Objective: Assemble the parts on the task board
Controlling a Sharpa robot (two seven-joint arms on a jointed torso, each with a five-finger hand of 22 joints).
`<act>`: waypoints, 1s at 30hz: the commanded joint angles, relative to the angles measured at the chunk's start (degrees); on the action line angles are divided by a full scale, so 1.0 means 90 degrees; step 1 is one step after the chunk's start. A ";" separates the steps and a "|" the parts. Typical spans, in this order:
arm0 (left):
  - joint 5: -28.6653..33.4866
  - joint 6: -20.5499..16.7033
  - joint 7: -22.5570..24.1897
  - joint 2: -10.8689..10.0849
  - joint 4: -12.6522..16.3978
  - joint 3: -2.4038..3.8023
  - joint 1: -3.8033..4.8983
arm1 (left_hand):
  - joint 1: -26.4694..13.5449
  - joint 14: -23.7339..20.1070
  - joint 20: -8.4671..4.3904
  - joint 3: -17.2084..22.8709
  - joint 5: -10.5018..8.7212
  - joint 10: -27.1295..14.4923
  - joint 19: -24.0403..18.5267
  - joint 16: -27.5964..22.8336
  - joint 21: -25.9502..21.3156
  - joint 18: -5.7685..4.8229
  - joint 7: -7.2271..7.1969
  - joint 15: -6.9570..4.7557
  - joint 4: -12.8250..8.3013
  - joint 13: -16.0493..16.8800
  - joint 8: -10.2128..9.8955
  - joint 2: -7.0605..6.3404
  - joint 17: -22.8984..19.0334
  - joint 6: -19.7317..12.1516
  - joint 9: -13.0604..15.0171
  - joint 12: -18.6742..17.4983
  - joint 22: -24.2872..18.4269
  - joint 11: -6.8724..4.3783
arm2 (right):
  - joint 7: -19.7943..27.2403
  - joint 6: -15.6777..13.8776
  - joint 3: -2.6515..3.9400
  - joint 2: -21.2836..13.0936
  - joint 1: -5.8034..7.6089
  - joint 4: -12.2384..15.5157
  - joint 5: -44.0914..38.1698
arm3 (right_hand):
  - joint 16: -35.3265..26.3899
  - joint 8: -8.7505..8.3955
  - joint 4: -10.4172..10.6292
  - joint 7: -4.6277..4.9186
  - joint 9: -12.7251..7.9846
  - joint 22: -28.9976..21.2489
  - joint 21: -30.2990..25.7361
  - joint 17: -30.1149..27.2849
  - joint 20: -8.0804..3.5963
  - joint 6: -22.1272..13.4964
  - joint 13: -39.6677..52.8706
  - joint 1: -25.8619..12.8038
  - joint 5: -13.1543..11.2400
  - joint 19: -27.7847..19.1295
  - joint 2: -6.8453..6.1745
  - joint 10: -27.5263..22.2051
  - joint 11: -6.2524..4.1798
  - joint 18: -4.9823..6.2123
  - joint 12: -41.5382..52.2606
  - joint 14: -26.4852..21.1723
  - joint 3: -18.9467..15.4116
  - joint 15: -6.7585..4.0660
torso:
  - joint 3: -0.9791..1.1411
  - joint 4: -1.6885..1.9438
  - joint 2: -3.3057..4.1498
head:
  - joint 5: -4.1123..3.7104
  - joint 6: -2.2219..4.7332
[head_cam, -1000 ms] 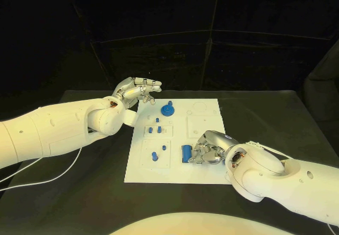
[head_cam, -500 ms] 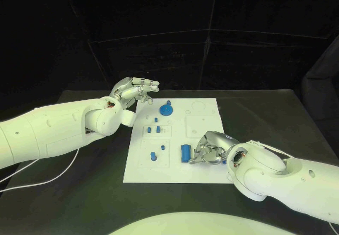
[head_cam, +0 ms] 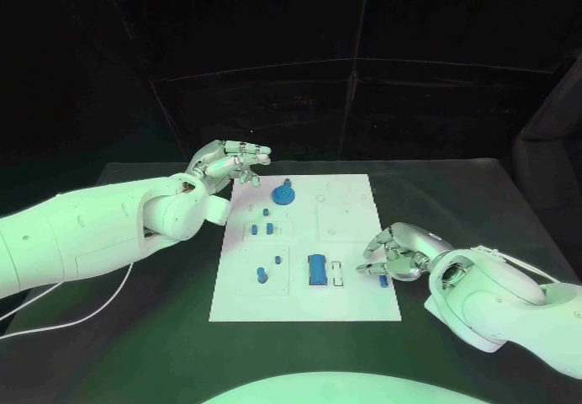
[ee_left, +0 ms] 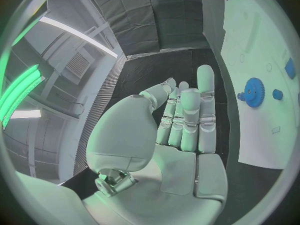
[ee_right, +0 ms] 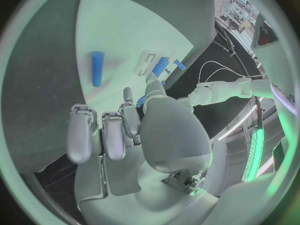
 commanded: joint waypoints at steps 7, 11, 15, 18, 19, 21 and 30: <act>-0.0009 0.0094 0.0028 0.0033 0.0022 -0.0035 -0.0013 | 0.0007 -0.0034 0.0003 -0.0016 0.0031 -0.0033 -0.0008 0.0019 -0.0033 0.0045 -0.0012 0.0011 -0.0036 -0.0002 0.0031 0.0019 -0.0015 0.0022 0.0005 0.0038 -0.0006 -0.0029 | 0.0020 -0.0145 -0.0004 -0.0359 0.0036 -0.0123 -0.0146 | -0.0035 0.0042 0.0119 -0.0073 -0.0039 0.0083 0.0024 0.0753 0.0053 0.0338 0.0073 -0.0044 0.0079 0.0001 0.0087 0.0046 -0.0024 -0.0113 0.0102 0.0479 -0.0180 0.0018 | 0.0018 0.0007 0.0010 | -0.0263 0.0060; -0.0009 0.0105 0.0019 0.0047 0.0015 -0.0040 -0.0024 | 0.0007 -0.0034 0.0003 -0.0016 0.0031 -0.0033 -0.0008 0.0019 -0.0033 0.0045 -0.0012 0.0011 -0.0036 -0.0002 0.0031 0.0019 -0.0015 0.0022 0.0005 0.0038 -0.0006 -0.0029 | -0.0291 -0.0061 -0.0005 -0.0400 0.0036 -0.0163 -0.0221 | -0.0080 0.0082 0.0241 -0.0121 -0.0026 0.0032 -0.0005 0.0680 0.0021 0.0487 0.0013 -0.0130 0.0265 -0.0022 0.0134 0.0000 -0.0064 -0.0101 0.0020 0.0462 -0.0255 -0.0015 | 0.0016 0.0001 0.0020 | -0.0315 0.0092; -0.0009 0.0111 0.0013 0.0059 -0.0002 -0.0042 -0.0032 | 0.0006 -0.0035 0.0003 -0.0016 0.0031 -0.0032 -0.0008 0.0018 -0.0034 0.0045 -0.0012 0.0011 -0.0036 -0.0002 0.0032 0.0020 -0.0016 0.0023 0.0006 0.0039 -0.0006 -0.0029 | -0.0528 0.0356 -0.0006 -0.0368 0.0035 -0.0204 -0.0266 | -0.0128 0.0103 0.0363 -0.0153 0.0002 0.0001 -0.0028 0.0611 -0.0005 0.0562 -0.0037 -0.0213 -0.0003 -0.0038 0.0108 -0.0043 -0.0091 -0.0097 -0.0054 0.0445 -0.0376 -0.0042 | 0.0010 0.0017 0.0020 | -0.0377 0.0049; -0.0009 0.0112 0.0009 0.0060 -0.0007 -0.0043 -0.0034 | 0.0004 -0.0037 0.0003 -0.0017 0.0031 -0.0028 -0.0008 0.0017 -0.0034 0.0045 -0.0014 0.0011 -0.0034 -0.0001 0.0035 0.0024 -0.0022 0.0028 0.0006 0.0042 -0.0006 -0.0030 | -0.0622 0.0660 -0.0007 -0.0307 0.0034 -0.0227 -0.0280 | -0.0158 0.0130 0.0444 -0.0174 0.0028 -0.0006 -0.0037 0.0567 -0.0012 0.0608 -0.0066 -0.0264 -0.0121 -0.0043 0.0092 -0.0064 -0.0105 -0.0096 -0.0095 0.0435 -0.0441 -0.0053 | -0.0001 0.0023 0.0028 | -0.0385 0.0046; -0.0009 0.0112 0.0008 0.0060 -0.0008 -0.0043 -0.0034 | 0.0004 -0.0037 0.0003 -0.0017 0.0031 -0.0028 -0.0008 0.0017 -0.0034 0.0045 -0.0014 0.0011 -0.0034 -0.0001 0.0035 0.0024 -0.0022 0.0028 0.0006 0.0042 -0.0006 -0.0030 | -0.0648 0.0738 -0.0007 -0.0289 0.0033 -0.0233 -0.0286 | -0.0163 0.0144 0.0460 -0.0182 0.0039 -0.0008 -0.0039 0.0562 -0.0016 0.0627 -0.0069 -0.0262 -0.0139 -0.0045 0.0086 -0.0067 -0.0111 -0.0095 -0.0101 0.0434 -0.0454 -0.0057 | -0.0002 0.0026 0.0032 | -0.0382 0.0039; -0.0009 0.0112 0.0007 0.0061 -0.0010 -0.0043 -0.0035 | 0.0004 -0.0037 0.0003 -0.0017 0.0031 -0.0028 -0.0008 0.0017 -0.0034 0.0045 -0.0014 0.0011 -0.0034 -0.0001 0.0035 0.0024 -0.0022 0.0028 0.0006 0.0042 -0.0006 -0.0030 | -0.0699 0.0888 -0.0008 -0.0258 0.0032 -0.0253 -0.0297 | -0.0164 0.0175 0.0468 -0.0198 0.0065 -0.0008 -0.0042 0.0566 -0.0023 0.0667 -0.0076 -0.0232 -0.0141 -0.0045 0.0075 -0.0075 -0.0123 -0.0095 -0.0114 0.0435 -0.0467 -0.0067 | -0.0003 0.0028 0.0032 | -0.0363 0.0042; -0.0009 0.0113 0.0009 0.0048 -0.0012 -0.0044 -0.0036 | 0.0004 -0.0037 0.0003 -0.0017 0.0031 -0.0028 -0.0008 0.0017 -0.0034 0.0045 -0.0014 0.0011 -0.0034 -0.0001 0.0035 0.0024 -0.0022 0.0028 0.0006 0.0042 -0.0006 -0.0030 | -0.0762 0.1267 -0.0009 -0.0157 0.0026 -0.0301 -0.0314 | -0.0135 0.0253 0.0468 -0.0230 0.0149 0.0005 -0.0041 0.0627 -0.0047 0.0731 -0.0042 -0.0151 -0.0130 -0.0042 -0.0006 -0.0070 -0.0150 -0.0098 -0.0086 0.0449 -0.0513 -0.0090 | 0.0000 0.0016 0.0019 | -0.0349 -0.0007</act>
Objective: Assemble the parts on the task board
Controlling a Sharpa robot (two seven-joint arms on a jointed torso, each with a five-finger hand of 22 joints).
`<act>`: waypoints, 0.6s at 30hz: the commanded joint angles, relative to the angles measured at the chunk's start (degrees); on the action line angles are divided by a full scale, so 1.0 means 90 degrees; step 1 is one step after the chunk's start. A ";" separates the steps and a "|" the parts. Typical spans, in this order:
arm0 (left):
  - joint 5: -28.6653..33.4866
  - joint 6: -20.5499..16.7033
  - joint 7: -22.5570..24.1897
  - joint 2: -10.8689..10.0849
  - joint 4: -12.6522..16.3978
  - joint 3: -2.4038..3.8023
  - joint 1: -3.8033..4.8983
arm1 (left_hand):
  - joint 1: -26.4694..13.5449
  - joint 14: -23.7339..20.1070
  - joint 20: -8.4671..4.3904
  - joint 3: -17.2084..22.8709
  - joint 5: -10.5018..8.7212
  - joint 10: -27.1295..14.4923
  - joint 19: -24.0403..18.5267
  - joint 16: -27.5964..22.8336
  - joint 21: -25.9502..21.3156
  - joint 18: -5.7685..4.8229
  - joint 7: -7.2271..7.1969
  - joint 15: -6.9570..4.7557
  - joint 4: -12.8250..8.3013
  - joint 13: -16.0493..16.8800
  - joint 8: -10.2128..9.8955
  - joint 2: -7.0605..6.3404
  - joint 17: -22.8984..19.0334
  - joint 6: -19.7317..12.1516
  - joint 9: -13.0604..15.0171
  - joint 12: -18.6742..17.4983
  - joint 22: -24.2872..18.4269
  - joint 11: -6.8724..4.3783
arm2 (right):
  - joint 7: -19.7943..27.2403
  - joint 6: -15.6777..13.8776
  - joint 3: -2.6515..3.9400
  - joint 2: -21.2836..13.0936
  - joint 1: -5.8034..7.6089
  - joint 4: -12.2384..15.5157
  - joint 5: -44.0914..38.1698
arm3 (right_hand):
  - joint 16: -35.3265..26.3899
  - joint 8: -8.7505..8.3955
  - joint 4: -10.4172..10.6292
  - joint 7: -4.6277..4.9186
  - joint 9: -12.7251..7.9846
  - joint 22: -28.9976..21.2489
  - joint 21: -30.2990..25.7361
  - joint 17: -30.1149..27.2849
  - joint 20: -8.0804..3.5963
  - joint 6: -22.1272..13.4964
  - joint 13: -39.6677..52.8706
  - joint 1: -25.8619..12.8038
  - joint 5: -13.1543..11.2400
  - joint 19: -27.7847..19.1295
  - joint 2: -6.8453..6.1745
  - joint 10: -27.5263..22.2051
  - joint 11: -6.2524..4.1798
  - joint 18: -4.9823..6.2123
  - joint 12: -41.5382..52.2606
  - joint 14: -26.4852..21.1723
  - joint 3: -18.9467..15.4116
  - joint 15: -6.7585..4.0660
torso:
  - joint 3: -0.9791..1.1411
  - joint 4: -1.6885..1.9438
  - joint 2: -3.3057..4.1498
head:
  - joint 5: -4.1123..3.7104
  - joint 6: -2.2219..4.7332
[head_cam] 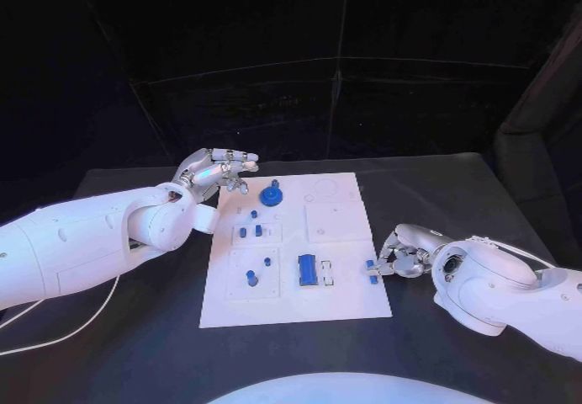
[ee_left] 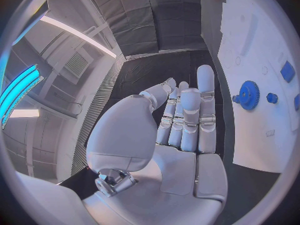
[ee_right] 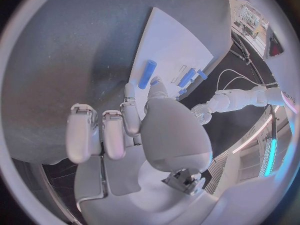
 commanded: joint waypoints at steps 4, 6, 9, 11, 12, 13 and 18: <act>-0.0009 0.0082 0.0027 -0.0006 0.0005 0.0004 0.0008 | 0.0004 -0.0037 0.0003 -0.0017 0.0031 -0.0028 -0.0008 0.0017 -0.0034 0.0045 -0.0014 0.0011 -0.0034 -0.0001 0.0035 0.0024 -0.0005 0.0028 0.0006 0.0042 -0.0008 -0.0030 | -0.0125 0.0452 -0.0002 0.0051 0.0000 0.0018 -0.0086 | 0.0010 0.0053 -0.0026 -0.0007 0.0047 0.0008 -0.0042 0.0630 -0.0065 0.0042 -0.0022 0.0137 0.0042 -0.0002 -0.0058 0.0003 -0.0050 -0.0099 0.0029 0.0450 -0.0008 -0.0052 | 0.0009 -0.0005 -0.0004 | -0.0013 -0.0021; -0.0009 0.0083 0.0027 -0.0006 0.0004 0.0004 0.0008 | 0.0004 -0.0037 0.0003 -0.0017 0.0031 -0.0028 -0.0008 0.0017 -0.0034 0.0045 -0.0014 0.0011 -0.0034 -0.0001 0.0035 0.0024 -0.0005 0.0028 0.0006 0.0042 -0.0008 -0.0030 | -0.0122 0.0468 -0.0002 0.0074 -0.0001 0.0018 -0.0139 | 0.0011 0.0067 -0.0060 -0.0007 0.0078 0.0014 -0.0041 0.0635 -0.0070 0.0028 -0.0010 0.0216 0.0112 0.0000 -0.0054 0.0006 -0.0052 -0.0101 0.0038 0.0452 0.0001 -0.0055 | 0.0012 -0.0011 -0.0002 | 0.0003 -0.0016; -0.0009 0.0085 0.0028 -0.0006 0.0005 0.0004 0.0008 | 0.0004 -0.0037 0.0003 -0.0017 0.0031 -0.0028 -0.0008 0.0017 -0.0034 0.0045 -0.0014 0.0011 -0.0034 -0.0001 0.0035 0.0024 -0.0005 0.0028 0.0006 0.0042 -0.0008 -0.0030 | -0.0141 0.0466 -0.0003 0.0110 -0.0002 0.0017 -0.0247 | 0.0018 0.0086 -0.0163 -0.0013 0.0125 0.0031 -0.0035 0.0653 -0.0077 0.0004 0.0006 0.0413 0.0207 0.0007 -0.0009 0.0007 -0.0060 -0.0104 0.0048 0.0456 0.0052 -0.0063 | 0.0012 -0.0011 -0.0001 | 0.0004 -0.0018; -0.0009 0.0084 0.0027 -0.0007 0.0005 0.0004 0.0008 | 0.0000 -0.0038 0.0002 -0.0022 0.0030 -0.0025 -0.0008 0.0021 -0.0036 0.0045 -0.0016 0.0010 -0.0033 -0.0001 0.0040 0.0026 -0.0007 0.0034 0.0007 0.0049 -0.0008 -0.0032 | -0.0171 0.0449 -0.0003 0.0135 -0.0004 0.0012 -0.0325 | 0.0041 0.0093 -0.0303 -0.0032 0.0152 0.0065 -0.0018 0.0696 -0.0090 -0.0017 0.0033 0.0679 0.0415 0.0023 0.0092 0.0015 -0.0080 -0.0110 0.0074 0.0467 0.0170 -0.0080 | 0.0011 -0.0008 0.0001 | 0.0001 -0.0013; -0.0009 0.0084 0.0028 -0.0007 0.0004 0.0004 0.0008 | 0.0000 -0.0038 0.0002 -0.0022 0.0030 -0.0025 -0.0008 0.0021 -0.0036 0.0045 -0.0016 0.0010 -0.0033 -0.0001 0.0040 0.0026 -0.0007 0.0034 0.0007 0.0049 -0.0008 -0.0032 | -0.0181 0.0443 -0.0003 0.0145 -0.0005 0.0009 -0.0355 | 0.0045 0.0094 -0.0354 -0.0034 0.0162 0.0068 -0.0016 0.0702 -0.0096 -0.0025 0.0036 0.0770 0.0445 0.0024 0.0125 0.0012 -0.0084 -0.0111 0.0073 0.0469 0.0213 -0.0084 | 0.0013 -0.0010 0.0002 | -0.0001 -0.0010; -0.0009 0.0084 0.0028 -0.0007 0.0003 0.0004 0.0008 | 0.0000 -0.0038 0.0002 -0.0022 0.0030 -0.0025 -0.0008 0.0021 -0.0036 0.0045 -0.0016 0.0010 -0.0033 -0.0001 0.0040 0.0026 -0.0007 0.0034 0.0007 0.0049 -0.0008 -0.0032 | -0.0193 0.0437 -0.0003 0.0158 -0.0006 0.0005 -0.0396 | 0.0048 0.0095 -0.0375 -0.0034 0.0168 0.0070 -0.0016 0.0708 -0.0099 -0.0030 0.0036 0.0804 0.0446 0.0025 0.0138 0.0009 -0.0084 -0.0111 0.0071 0.0470 0.0230 -0.0085 | 0.0013 -0.0011 0.0003 | -0.0001 -0.0010; -0.0009 0.0086 0.0028 -0.0006 0.0004 0.0004 0.0007 | 0.0000 -0.0038 0.0002 -0.0022 0.0030 -0.0025 -0.0008 0.0021 -0.0036 0.0045 -0.0016 0.0010 -0.0033 -0.0001 0.0040 0.0026 -0.0007 0.0034 0.0007 0.0049 -0.0008 -0.0032 | -0.0230 0.0428 -0.0003 0.0208 -0.0010 -0.0025 -0.0562 | 0.0047 0.0094 -0.0533 -0.0042 0.0206 0.0076 -0.0014 0.0713 -0.0117 -0.0053 0.0033 0.1080 0.0167 0.0028 0.0292 -0.0006 -0.0095 -0.0113 0.0054 0.0470 0.0426 -0.0098 | 0.0010 -0.0009 -0.0002 | -0.0008 -0.0025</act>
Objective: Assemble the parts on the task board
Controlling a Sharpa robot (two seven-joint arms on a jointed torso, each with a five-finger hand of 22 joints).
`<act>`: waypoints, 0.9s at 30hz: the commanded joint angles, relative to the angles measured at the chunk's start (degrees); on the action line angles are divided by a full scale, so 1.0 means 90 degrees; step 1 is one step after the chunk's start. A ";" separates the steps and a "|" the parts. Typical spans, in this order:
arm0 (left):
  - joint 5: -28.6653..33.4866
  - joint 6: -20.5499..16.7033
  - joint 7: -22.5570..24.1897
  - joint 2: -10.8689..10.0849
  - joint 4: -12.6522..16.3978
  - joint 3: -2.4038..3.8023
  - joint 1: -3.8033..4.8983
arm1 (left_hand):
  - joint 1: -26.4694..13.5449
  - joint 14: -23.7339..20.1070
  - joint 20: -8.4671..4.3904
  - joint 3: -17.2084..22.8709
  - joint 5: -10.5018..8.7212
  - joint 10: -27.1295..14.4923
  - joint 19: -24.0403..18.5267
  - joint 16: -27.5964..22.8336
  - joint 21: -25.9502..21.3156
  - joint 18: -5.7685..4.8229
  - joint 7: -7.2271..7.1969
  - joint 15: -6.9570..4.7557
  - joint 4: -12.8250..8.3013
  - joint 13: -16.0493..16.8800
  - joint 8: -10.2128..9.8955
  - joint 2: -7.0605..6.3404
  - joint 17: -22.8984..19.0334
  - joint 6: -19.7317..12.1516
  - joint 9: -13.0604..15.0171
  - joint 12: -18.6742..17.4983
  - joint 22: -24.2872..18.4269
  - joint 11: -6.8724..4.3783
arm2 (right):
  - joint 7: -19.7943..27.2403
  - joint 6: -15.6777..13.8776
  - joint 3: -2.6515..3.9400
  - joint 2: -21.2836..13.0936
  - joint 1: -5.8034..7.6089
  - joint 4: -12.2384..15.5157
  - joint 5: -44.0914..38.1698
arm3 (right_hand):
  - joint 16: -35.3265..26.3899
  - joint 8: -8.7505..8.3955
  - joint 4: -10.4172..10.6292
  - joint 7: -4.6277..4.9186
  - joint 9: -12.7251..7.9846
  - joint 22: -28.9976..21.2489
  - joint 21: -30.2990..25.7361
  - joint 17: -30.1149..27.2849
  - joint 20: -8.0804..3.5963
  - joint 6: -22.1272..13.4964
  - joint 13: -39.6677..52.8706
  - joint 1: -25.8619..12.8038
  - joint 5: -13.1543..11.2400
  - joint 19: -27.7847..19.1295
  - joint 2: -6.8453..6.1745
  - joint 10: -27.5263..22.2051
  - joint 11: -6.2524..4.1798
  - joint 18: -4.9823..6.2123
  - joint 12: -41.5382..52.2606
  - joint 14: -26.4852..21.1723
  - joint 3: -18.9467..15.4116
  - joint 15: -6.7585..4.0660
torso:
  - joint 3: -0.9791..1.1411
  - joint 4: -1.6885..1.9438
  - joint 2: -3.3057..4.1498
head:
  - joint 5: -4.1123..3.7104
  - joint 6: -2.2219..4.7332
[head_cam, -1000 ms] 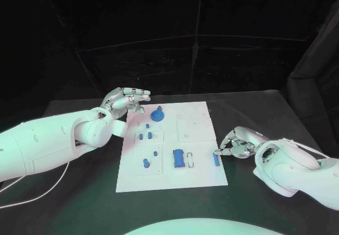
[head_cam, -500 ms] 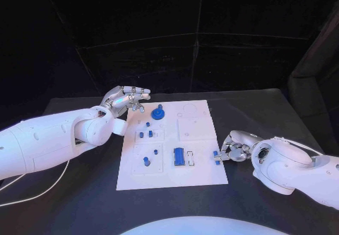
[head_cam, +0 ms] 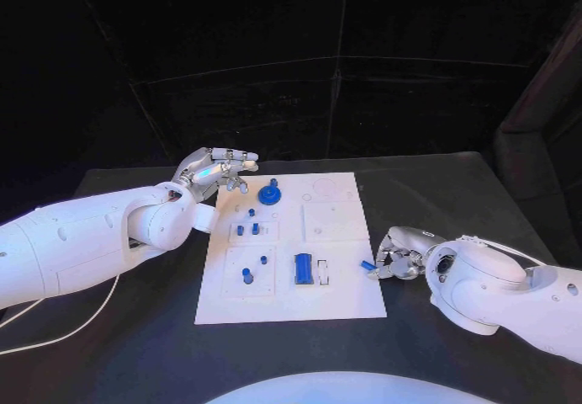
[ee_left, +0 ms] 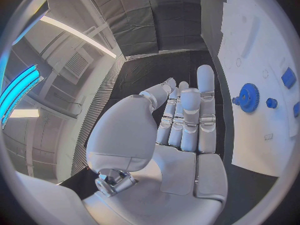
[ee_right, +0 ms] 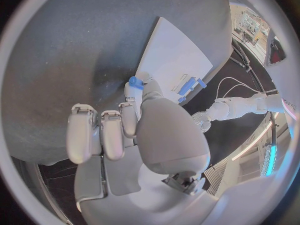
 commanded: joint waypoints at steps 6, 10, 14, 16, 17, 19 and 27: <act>-0.0009 0.0077 0.0029 -0.0002 0.0005 0.0004 0.0008 | 0.0000 -0.0038 0.0002 -0.0022 0.0030 -0.0025 -0.0008 0.0021 -0.0036 0.0045 -0.0016 0.0010 -0.0033 -0.0001 0.0040 0.0027 -0.0008 0.0034 0.0007 0.0022 -0.0009 -0.0032 | -0.0078 0.0097 -0.0002 0.0065 -0.0006 -0.0061 -0.0487 | 0.0010 0.0001 -0.0297 -0.0028 0.0045 0.0092 -0.0011 0.0718 -0.0067 -0.0065 -0.1001 0.0596 -0.0433 0.0009 0.0360 -0.0035 -0.0072 -0.0116 -0.0059 0.0459 0.0574 -0.0058 | -0.0006 0.0007 -0.0001 | -0.0009 -0.0015; -0.0009 0.0075 0.0027 -0.0009 0.0006 0.0004 0.0008 | 0.0000 -0.0038 0.0002 -0.0022 0.0030 -0.0025 -0.0008 0.0021 -0.0036 0.0045 -0.0016 0.0010 -0.0033 -0.0001 0.0040 0.0027 -0.0008 0.0034 0.0007 0.0022 -0.0009 -0.0032 | -0.0088 0.0031 -0.0002 0.0052 -0.0007 -0.0060 -0.0544 | 0.0013 -0.0010 -0.0325 -0.0037 0.0063 0.0104 -0.0005 0.0729 -0.0071 -0.0069 -0.0997 0.0630 -0.0414 0.0015 0.0427 -0.0028 -0.0085 -0.0118 -0.0062 0.0461 0.0826 -0.0064 | -0.0004 0.0004 -0.0004 | 0.0004 -0.0029; -0.0009 0.0073 0.0022 -0.0015 0.0007 0.0004 0.0007 | 0.0000 -0.0038 0.0002 -0.0022 0.0030 -0.0025 -0.0008 0.0021 -0.0036 0.0045 -0.0016 0.0010 -0.0033 -0.0001 0.0040 0.0027 -0.0008 0.0034 0.0007 0.0022 -0.0009 -0.0032 | -0.0094 -0.0098 -0.0001 -0.0021 -0.0007 0.0000 -0.0511 | 0.0021 -0.0007 -0.0333 -0.0043 0.0100 0.0130 0.0007 0.0747 -0.0077 -0.0075 -0.0991 0.0612 -0.0544 0.0026 0.0461 -0.0008 -0.0094 -0.0123 -0.0062 0.0465 0.1157 -0.0069 | -0.0003 0.0010 -0.0004 | 0.0008 -0.0030; -0.0009 0.0074 0.0019 -0.0017 0.0006 0.0004 0.0007 | 0.0000 -0.0038 0.0002 -0.0022 0.0030 -0.0025 -0.0008 0.0021 -0.0036 0.0045 -0.0016 0.0010 -0.0033 -0.0001 0.0040 0.0027 -0.0008 0.0034 0.0007 0.0022 -0.0009 -0.0032 | -0.0093 -0.0189 -0.0001 -0.0104 -0.0007 0.0067 -0.0478 | 0.0022 -0.0011 -0.0304 -0.0044 0.0122 0.0140 0.0012 0.0751 -0.0076 -0.0085 -0.0988 0.0529 -0.0602 0.0031 0.0424 0.0005 -0.0097 -0.0125 -0.0062 0.0466 0.1373 -0.0068 | -0.0004 0.0014 -0.0009 | 0.0011 -0.0029; -0.0009 0.0074 0.0017 -0.0017 0.0005 0.0004 0.0007 | 0.0000 -0.0038 0.0002 -0.0022 0.0030 -0.0025 -0.0008 0.0021 -0.0036 0.0045 -0.0016 0.0010 -0.0033 -0.0001 0.0040 0.0027 -0.0008 0.0034 0.0007 0.0022 -0.0009 -0.0032 | -0.0087 -0.0237 0.0000 -0.0154 -0.0006 0.0105 -0.0466 | 0.0022 -0.0012 -0.0285 -0.0045 0.0140 0.0143 0.0012 0.0754 -0.0074 -0.0085 -0.0989 0.0462 -0.0627 0.0032 0.0369 0.0010 -0.0104 -0.0126 -0.0068 0.0467 0.1559 -0.0067 | -0.0006 0.0011 -0.0011 | 0.0014 -0.0031; -0.0009 0.0074 0.0014 -0.0018 0.0001 0.0004 0.0007 | 0.0000 -0.0038 0.0002 -0.0022 0.0030 -0.0025 -0.0008 0.0021 -0.0036 0.0045 -0.0016 0.0010 -0.0033 -0.0001 0.0040 0.0027 -0.0008 0.0034 0.0007 0.0022 -0.0009 -0.0032 | -0.0065 -0.0322 0.0001 -0.0242 -0.0005 0.0169 -0.0454 | 0.0022 -0.0017 -0.0244 -0.0038 0.0175 0.0147 0.0012 0.0760 -0.0067 -0.0084 -0.0985 0.0297 -0.0658 0.0033 0.0204 0.0021 -0.0114 -0.0127 -0.0072 0.0468 0.1964 -0.0072 | -0.0007 0.0008 -0.0013 | 0.0017 -0.0031; -0.0009 0.0062 0.0019 -0.0013 -0.0008 0.0004 0.0005 | -0.0020 -0.0040 0.0003 -0.0030 0.0031 -0.0031 -0.0008 0.0026 -0.0038 0.0044 -0.0012 0.0011 -0.0019 -0.0003 0.0040 0.0035 -0.0010 0.0030 0.0005 0.0025 -0.0010 -0.0029 | 0.0384 -0.0883 0.0005 -0.0471 0.0001 0.0525 -0.0277 | 0.0081 -0.0011 -0.0161 -0.0042 0.0313 0.0250 0.0060 0.0870 -0.0076 -0.0036 -0.0875 -0.0455 -0.0534 0.0074 -0.0495 0.0116 -0.0099 -0.0142 0.0038 0.0497 0.3502 -0.0066 | -0.0006 0.0000 -0.0018 | 0.0045 -0.0008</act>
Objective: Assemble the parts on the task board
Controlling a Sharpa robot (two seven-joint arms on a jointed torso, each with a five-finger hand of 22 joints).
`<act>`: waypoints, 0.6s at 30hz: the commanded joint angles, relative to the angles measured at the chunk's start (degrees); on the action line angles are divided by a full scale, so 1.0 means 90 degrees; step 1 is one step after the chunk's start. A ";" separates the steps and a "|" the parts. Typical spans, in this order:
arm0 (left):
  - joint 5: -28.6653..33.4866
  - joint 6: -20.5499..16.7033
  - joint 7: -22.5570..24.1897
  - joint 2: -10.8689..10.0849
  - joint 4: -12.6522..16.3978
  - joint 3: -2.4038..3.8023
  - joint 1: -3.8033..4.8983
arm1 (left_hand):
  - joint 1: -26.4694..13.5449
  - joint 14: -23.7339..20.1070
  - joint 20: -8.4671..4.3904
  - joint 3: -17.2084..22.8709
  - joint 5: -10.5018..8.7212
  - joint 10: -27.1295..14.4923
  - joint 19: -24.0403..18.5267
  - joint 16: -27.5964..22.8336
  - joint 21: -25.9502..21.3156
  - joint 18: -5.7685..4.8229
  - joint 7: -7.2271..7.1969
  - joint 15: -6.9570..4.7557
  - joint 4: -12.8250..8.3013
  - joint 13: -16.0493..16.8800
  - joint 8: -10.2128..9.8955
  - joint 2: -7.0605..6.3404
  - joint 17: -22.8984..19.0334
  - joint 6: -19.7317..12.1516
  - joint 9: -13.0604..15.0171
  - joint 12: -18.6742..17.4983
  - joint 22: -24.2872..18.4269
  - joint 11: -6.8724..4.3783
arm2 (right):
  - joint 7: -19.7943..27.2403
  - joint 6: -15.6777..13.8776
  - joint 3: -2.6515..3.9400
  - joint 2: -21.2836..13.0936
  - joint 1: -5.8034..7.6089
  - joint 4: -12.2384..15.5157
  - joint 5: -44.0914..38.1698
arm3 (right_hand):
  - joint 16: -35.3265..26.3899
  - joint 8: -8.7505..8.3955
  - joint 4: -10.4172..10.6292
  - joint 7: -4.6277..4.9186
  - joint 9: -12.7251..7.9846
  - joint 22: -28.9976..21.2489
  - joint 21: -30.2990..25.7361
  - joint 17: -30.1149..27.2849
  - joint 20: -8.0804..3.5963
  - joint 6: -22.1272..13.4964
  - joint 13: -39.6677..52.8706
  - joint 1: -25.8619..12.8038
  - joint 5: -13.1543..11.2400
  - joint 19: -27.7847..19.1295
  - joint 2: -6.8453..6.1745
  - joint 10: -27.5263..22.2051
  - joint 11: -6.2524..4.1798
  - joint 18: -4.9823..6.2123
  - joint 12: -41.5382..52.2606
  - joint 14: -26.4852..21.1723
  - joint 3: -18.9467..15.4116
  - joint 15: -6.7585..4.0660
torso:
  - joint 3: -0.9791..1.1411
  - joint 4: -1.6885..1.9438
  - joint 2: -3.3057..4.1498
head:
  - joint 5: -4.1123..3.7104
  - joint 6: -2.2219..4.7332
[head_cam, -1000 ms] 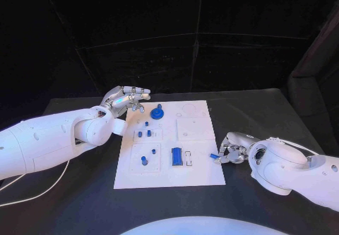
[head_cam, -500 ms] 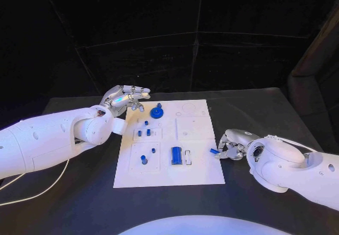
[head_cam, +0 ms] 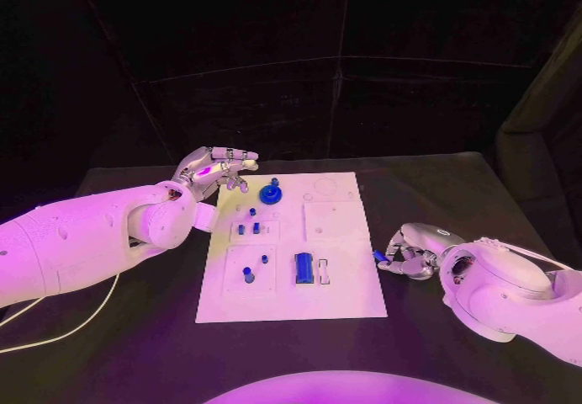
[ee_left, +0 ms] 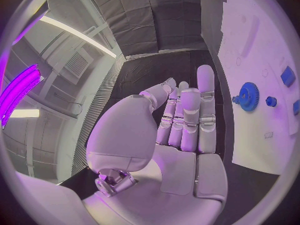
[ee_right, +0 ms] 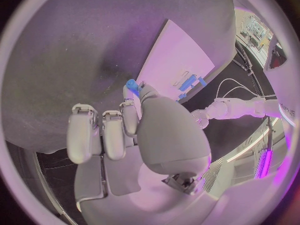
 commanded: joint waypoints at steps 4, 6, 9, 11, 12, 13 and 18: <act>-0.0008 0.0059 0.0026 0.0000 0.0003 0.0004 0.0004 | -0.0020 -0.0040 0.0003 -0.0029 0.0031 -0.0032 -0.0008 0.0027 -0.0039 0.0044 -0.0012 0.0011 -0.0018 -0.0004 0.0040 0.0039 0.0000 0.0029 0.0005 0.0026 -0.0010 -0.0029 | 0.0507 -0.0684 0.0002 0.0037 0.0009 0.0232 0.0285 | 0.0066 0.0036 -0.0765 -0.0055 0.0278 0.0263 0.0067 0.0883 -0.0030 0.0088 -0.0125 -0.0404 0.0146 0.0078 -0.0319 0.0165 -0.0063 -0.0139 0.0107 0.0500 0.1240 -0.0028 | 0.0004 0.0003 0.0010 | 0.0013 0.0033; -0.0008 0.0057 0.0026 -0.0002 0.0005 0.0004 0.0003 | -0.0012 -0.0040 0.0002 -0.0019 0.0033 -0.0036 -0.0007 0.0029 -0.0040 0.0044 -0.0013 0.0011 -0.0017 -0.0005 0.0040 0.0058 -0.0002 0.0027 0.0004 0.0027 -0.0010 -0.0031 | 0.0530 -0.0705 0.0002 0.0087 0.0009 0.0241 0.0406 | 0.0066 0.0035 -0.0750 -0.0050 0.0292 0.0264 0.0067 0.0883 -0.0034 0.0098 -0.0124 -0.0516 0.0123 0.0078 -0.0382 0.0167 -0.0062 -0.0138 0.0105 0.0500 0.1341 -0.0026 | -0.0002 0.0003 0.0011 | 0.0009 0.0023; -0.0008 0.0062 0.0027 -0.0001 0.0010 0.0004 0.0003 | -0.0009 -0.0042 0.0002 -0.0016 0.0034 -0.0037 -0.0007 0.0028 -0.0040 0.0044 -0.0013 0.0010 -0.0018 -0.0005 0.0040 0.0062 -0.0007 0.0026 0.0004 0.0028 -0.0010 -0.0032 | 0.0525 -0.0704 0.0002 0.0213 0.0009 0.0189 0.0788 | 0.0063 0.0031 -0.0732 -0.0046 0.0305 0.0258 0.0063 0.0879 -0.0035 0.0107 -0.0122 -0.0630 0.0099 0.0075 -0.0433 0.0172 -0.0058 -0.0136 0.0105 0.0499 0.1425 -0.0024 | -0.0018 0.0009 0.0010 | 0.0014 0.0034; -0.0008 0.0067 0.0026 0.0000 0.0014 0.0004 0.0003 | -0.0008 -0.0042 0.0002 -0.0015 0.0034 -0.0037 -0.0007 0.0028 -0.0040 0.0044 -0.0013 0.0010 -0.0019 -0.0005 0.0040 0.0063 -0.0008 0.0026 0.0004 0.0028 -0.0010 -0.0032 | 0.0512 -0.0702 0.0001 0.0280 0.0009 0.0159 0.0904 | 0.0063 0.0029 -0.0725 -0.0045 0.0309 0.0260 0.0064 0.0880 -0.0035 0.0109 -0.0122 -0.0665 0.0102 0.0075 -0.0447 0.0172 -0.0057 -0.0136 0.0104 0.0499 0.1442 -0.0023 | -0.0027 0.0012 0.0009 | 0.0023 0.0023; -0.0008 0.0070 0.0025 0.0000 0.0016 0.0004 0.0003 | -0.0008 -0.0043 0.0002 -0.0015 0.0033 -0.0037 -0.0007 0.0027 -0.0040 0.0044 -0.0013 0.0010 -0.0018 -0.0005 0.0040 0.0063 -0.0010 0.0025 0.0004 0.0028 -0.0010 -0.0031 | 0.0497 -0.0697 0.0001 0.0340 0.0009 0.0134 0.0978 | 0.0064 0.0028 -0.0719 -0.0044 0.0311 0.0258 0.0063 0.0881 -0.0035 0.0110 -0.0121 -0.0695 0.0106 0.0074 -0.0457 0.0173 -0.0056 -0.0135 0.0105 0.0499 0.1454 -0.0022 | -0.0018 0.0002 0.0010 | 0.0034 0.0020; -0.0008 0.0073 0.0025 0.0001 0.0017 0.0004 0.0003 | -0.0008 -0.0043 0.0002 -0.0015 0.0033 -0.0038 -0.0007 0.0026 -0.0040 0.0044 -0.0013 0.0010 -0.0018 -0.0005 0.0040 0.0063 -0.0011 0.0025 0.0004 0.0028 -0.0010 -0.0031 | 0.0482 -0.0693 0.0001 0.0390 0.0009 0.0113 0.1028 | 0.0064 0.0026 -0.0705 -0.0043 0.0315 0.0259 0.0063 0.0881 -0.0034 0.0113 -0.0118 -0.0745 0.0106 0.0074 -0.0473 0.0175 -0.0055 -0.0136 0.0107 0.0499 0.1469 -0.0021 | -0.0017 -0.0001 0.0011 | 0.0046 0.0020; -0.0008 0.0081 0.0023 0.0007 0.0022 0.0004 0.0003 | -0.0015 -0.0046 0.0002 -0.0019 0.0031 -0.0043 -0.0007 0.0025 -0.0041 0.0044 -0.0009 0.0011 -0.0016 -0.0007 0.0038 0.0060 -0.0018 0.0020 0.0002 0.0027 -0.0010 -0.0028 | 0.0343 -0.0593 0.0000 0.0699 0.0008 -0.0016 0.1234 | 0.0060 0.0011 -0.0610 -0.0040 0.0326 0.0259 0.0062 0.0876 -0.0028 0.0129 -0.0112 -0.0997 0.0074 0.0074 -0.0516 0.0183 -0.0051 -0.0135 0.0112 0.0498 0.1517 -0.0015 | -0.0002 0.0001 0.0012 | 0.0045 0.0021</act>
